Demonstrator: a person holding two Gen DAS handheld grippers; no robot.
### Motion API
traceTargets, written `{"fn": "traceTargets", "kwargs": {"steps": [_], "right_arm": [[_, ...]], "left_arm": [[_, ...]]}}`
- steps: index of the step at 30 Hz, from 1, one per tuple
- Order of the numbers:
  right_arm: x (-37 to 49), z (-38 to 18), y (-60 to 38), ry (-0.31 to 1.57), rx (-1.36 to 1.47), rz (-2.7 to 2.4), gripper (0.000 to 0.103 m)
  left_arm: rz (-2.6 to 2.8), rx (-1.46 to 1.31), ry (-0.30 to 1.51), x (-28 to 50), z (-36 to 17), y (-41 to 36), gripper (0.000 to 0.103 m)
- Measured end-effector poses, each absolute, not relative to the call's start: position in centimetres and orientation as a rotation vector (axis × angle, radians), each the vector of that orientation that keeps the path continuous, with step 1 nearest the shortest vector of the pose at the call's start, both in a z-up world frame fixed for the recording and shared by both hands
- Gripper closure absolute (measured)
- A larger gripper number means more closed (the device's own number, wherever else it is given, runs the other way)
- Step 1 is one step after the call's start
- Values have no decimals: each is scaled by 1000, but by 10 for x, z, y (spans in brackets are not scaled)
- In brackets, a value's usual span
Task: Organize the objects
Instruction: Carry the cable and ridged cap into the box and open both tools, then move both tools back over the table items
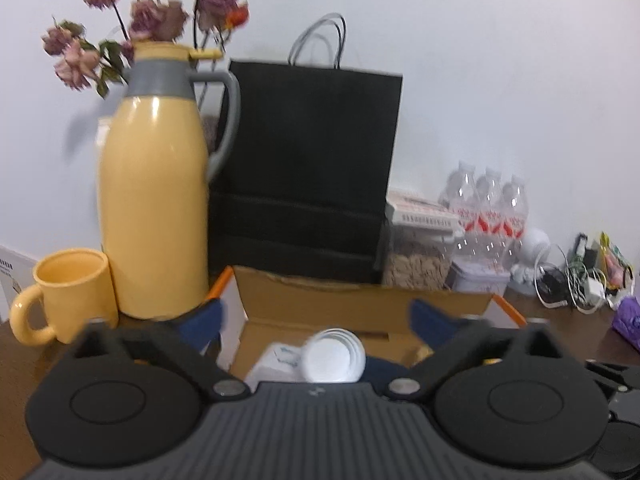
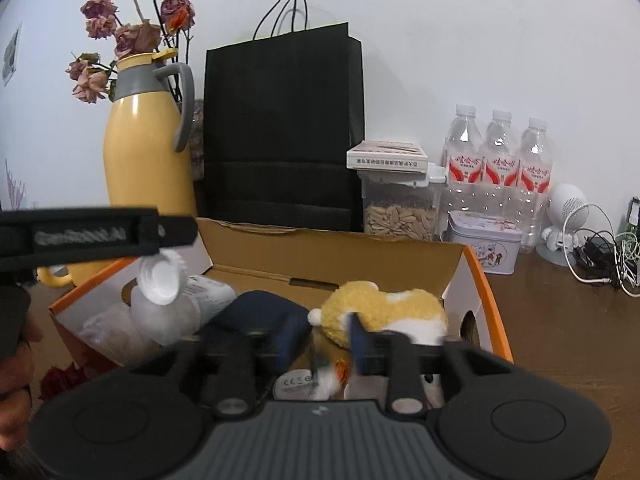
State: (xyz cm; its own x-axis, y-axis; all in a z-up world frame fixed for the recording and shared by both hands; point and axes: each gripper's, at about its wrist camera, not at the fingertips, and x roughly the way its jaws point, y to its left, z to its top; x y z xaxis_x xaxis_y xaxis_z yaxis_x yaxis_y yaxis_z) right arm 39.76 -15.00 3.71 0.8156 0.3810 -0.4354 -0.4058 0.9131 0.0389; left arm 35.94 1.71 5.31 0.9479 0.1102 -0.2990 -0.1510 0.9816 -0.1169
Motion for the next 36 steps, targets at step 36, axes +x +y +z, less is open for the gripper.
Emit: {"fn": "traceTargets", "kwargs": {"steps": [36], "right_arm": [[292,29,-196,444,-116,414,0]], "left_arm": [[29,-108,332,251,30,35,0]]}}
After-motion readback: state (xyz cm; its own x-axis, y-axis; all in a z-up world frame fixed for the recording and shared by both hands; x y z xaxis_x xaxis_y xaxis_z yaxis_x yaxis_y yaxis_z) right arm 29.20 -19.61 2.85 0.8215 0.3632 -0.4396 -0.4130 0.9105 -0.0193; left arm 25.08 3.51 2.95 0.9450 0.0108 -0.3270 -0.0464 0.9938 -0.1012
